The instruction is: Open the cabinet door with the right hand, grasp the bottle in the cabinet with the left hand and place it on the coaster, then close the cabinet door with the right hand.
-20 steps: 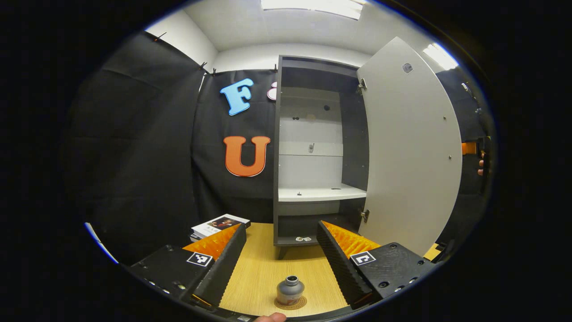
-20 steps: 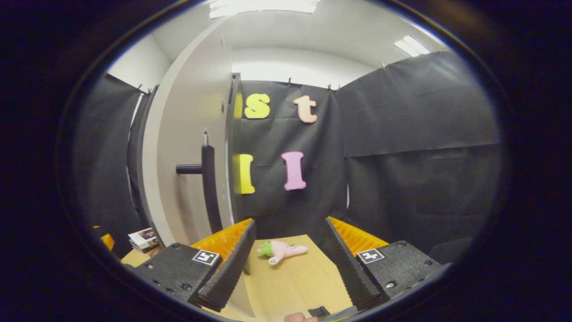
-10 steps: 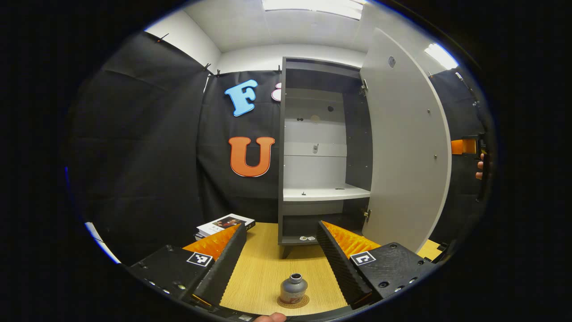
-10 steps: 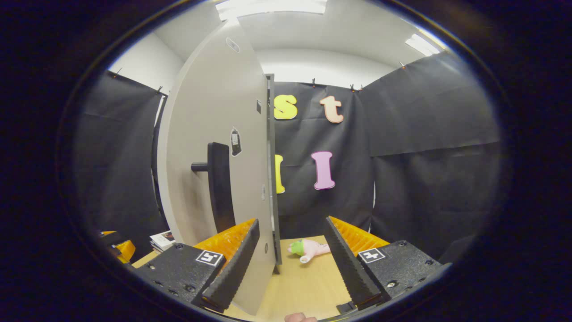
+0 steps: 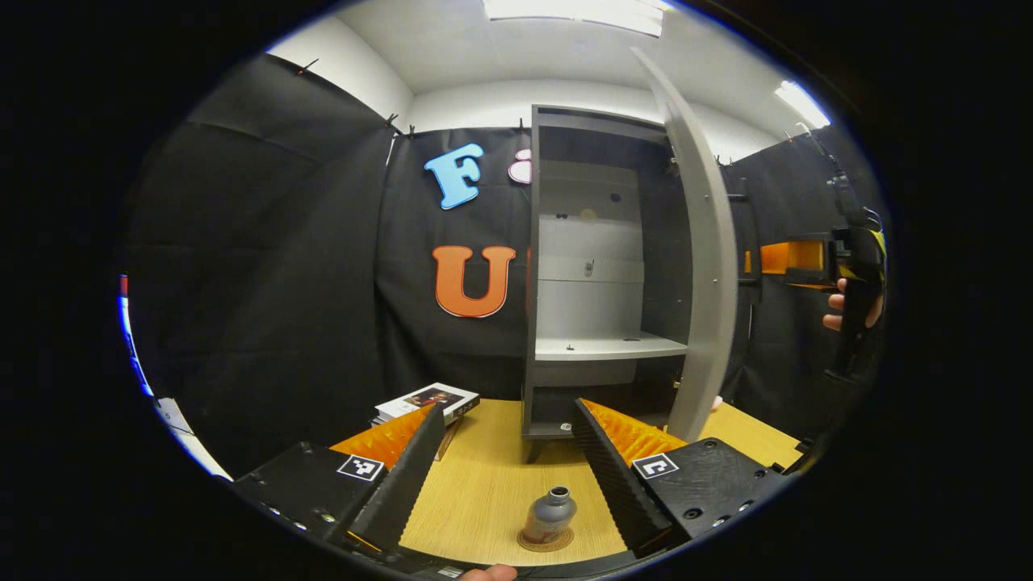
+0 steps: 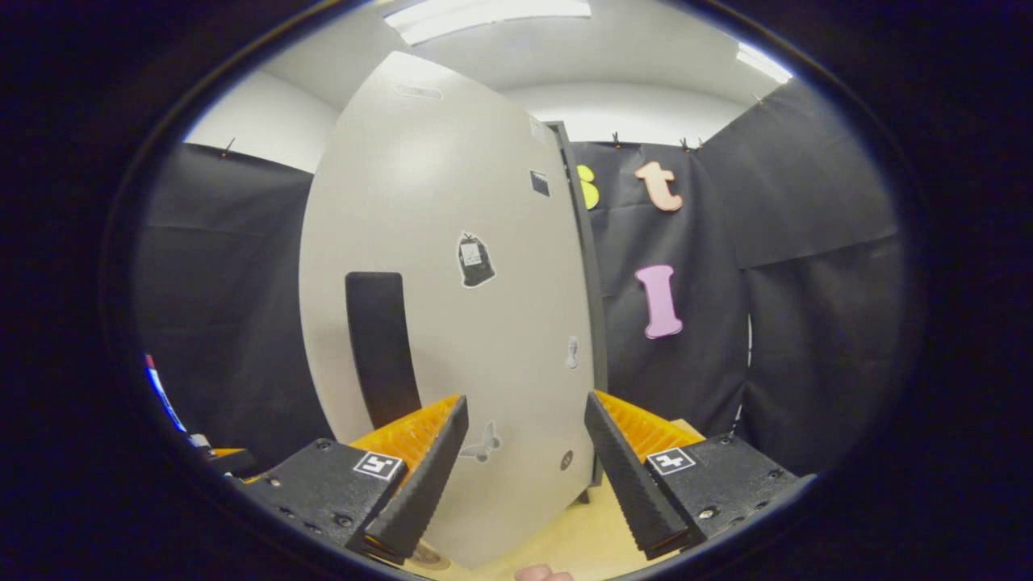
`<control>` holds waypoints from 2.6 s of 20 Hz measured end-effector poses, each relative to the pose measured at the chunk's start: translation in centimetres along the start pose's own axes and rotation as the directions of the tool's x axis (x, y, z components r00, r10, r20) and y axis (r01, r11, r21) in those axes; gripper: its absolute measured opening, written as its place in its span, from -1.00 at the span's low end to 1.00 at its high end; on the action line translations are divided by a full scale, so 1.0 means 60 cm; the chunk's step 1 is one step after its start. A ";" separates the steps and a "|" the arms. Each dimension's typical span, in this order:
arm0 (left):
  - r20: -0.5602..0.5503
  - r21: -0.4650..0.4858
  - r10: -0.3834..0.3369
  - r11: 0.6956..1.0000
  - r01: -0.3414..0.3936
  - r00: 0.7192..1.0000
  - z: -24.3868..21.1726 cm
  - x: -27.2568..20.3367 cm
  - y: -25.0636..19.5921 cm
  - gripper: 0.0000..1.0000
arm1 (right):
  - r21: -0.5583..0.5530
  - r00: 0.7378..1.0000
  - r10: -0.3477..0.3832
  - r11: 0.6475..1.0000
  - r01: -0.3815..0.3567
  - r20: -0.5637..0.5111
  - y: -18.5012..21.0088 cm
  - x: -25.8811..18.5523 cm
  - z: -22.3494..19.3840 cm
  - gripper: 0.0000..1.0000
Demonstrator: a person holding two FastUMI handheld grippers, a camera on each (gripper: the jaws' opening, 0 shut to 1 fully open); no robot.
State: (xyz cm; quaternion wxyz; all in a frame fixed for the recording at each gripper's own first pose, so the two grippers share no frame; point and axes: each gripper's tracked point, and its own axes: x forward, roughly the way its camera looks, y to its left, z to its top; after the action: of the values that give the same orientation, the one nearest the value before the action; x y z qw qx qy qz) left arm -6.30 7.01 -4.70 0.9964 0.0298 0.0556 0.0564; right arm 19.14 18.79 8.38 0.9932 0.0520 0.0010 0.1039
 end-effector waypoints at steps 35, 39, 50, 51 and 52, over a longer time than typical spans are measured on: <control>0.042 -0.017 -0.111 0.994 0.112 0.993 0.017 0.020 -0.106 0.90 | -0.100 0.981 -0.178 0.978 0.185 0.074 -0.108 -0.183 -0.148 0.94; 0.056 -0.003 -0.125 0.992 0.126 0.990 0.024 0.011 -0.124 0.91 | -0.082 0.982 -0.180 0.979 0.184 0.052 -0.106 -0.202 -0.179 0.94; 0.065 -0.008 -0.111 0.994 0.112 0.992 0.022 -0.005 -0.121 0.91 | -0.035 0.984 -0.173 0.984 0.174 0.032 -0.120 -0.215 -0.166 0.94; 0.061 -0.010 -0.109 0.994 0.110 0.992 0.018 -0.005 -0.119 0.92 | -0.037 0.985 -0.172 0.984 0.173 0.031 -0.119 -0.216 -0.167 0.93; 0.056 -0.011 -0.109 0.994 0.110 0.992 0.016 -0.005 -0.120 0.91 | -0.040 0.985 -0.169 0.985 0.170 0.031 -0.118 -0.215 -0.166 0.93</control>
State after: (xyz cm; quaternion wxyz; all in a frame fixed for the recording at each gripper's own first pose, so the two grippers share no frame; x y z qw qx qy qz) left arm -5.73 -0.23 -4.17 0.9993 0.0211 0.0293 0.0010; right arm 7.85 10.24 -2.36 0.9993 0.0318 -0.0105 0.0181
